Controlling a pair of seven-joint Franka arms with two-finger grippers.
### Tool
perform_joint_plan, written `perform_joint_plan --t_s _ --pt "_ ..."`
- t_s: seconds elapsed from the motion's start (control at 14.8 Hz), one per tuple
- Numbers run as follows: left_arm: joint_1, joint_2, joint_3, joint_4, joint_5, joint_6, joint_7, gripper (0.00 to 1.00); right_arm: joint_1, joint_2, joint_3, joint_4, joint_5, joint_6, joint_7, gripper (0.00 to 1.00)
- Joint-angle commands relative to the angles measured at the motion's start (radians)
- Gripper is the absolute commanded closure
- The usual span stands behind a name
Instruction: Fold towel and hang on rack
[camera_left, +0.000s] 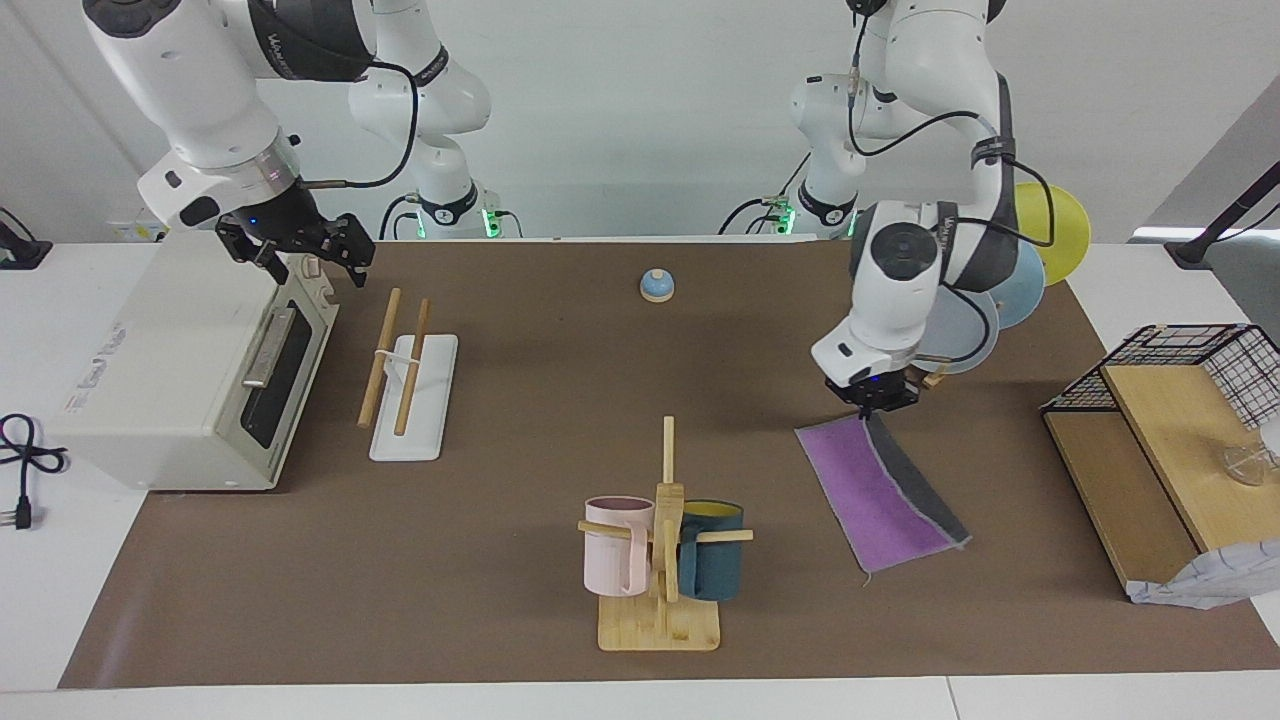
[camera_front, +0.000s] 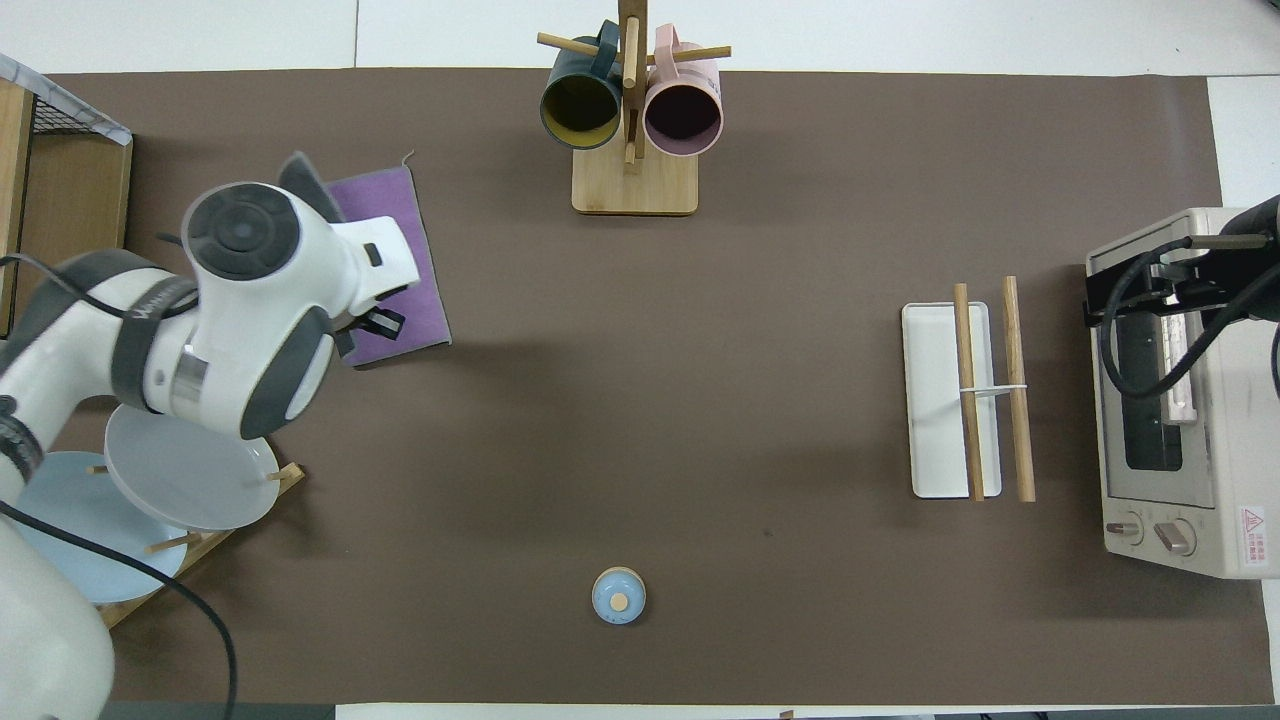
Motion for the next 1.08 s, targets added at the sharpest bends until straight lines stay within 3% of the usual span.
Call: perform_joint_plan --t_s 0.0,0.34,0.4,0.47,0.81,1.01 --pt "-0.036 0.028 0.019 -0.084 0.052 0.093 -0.074 1.0 -0.01 -0.012 0.004 -0.006 0.016 -0.011 -0.015 0.0" --pt "-0.024 0.028 0.015 -0.104 0.045 0.113 -0.141 1.0 -0.01 -0.012 0.004 -0.006 0.016 -0.011 -0.015 0.0" --pt "-0.022 0.025 0.015 -0.104 0.041 0.109 -0.144 0.22 -0.01 -0.012 0.004 -0.006 0.016 -0.011 -0.015 0.0" --pt "-0.019 0.017 0.015 -0.103 0.029 0.098 -0.142 0.0 -0.01 -0.012 0.004 -0.006 0.014 -0.011 -0.015 0.0" --pt "0.059 -0.014 0.013 0.0 -0.152 -0.042 -0.107 0.0 -0.01 -0.012 0.004 -0.006 0.016 -0.011 -0.015 0.0" --pt "0.145 -0.01 0.015 0.008 -0.276 -0.005 -0.024 0.0 -0.01 -0.012 0.004 -0.006 0.016 -0.011 -0.015 0.0"
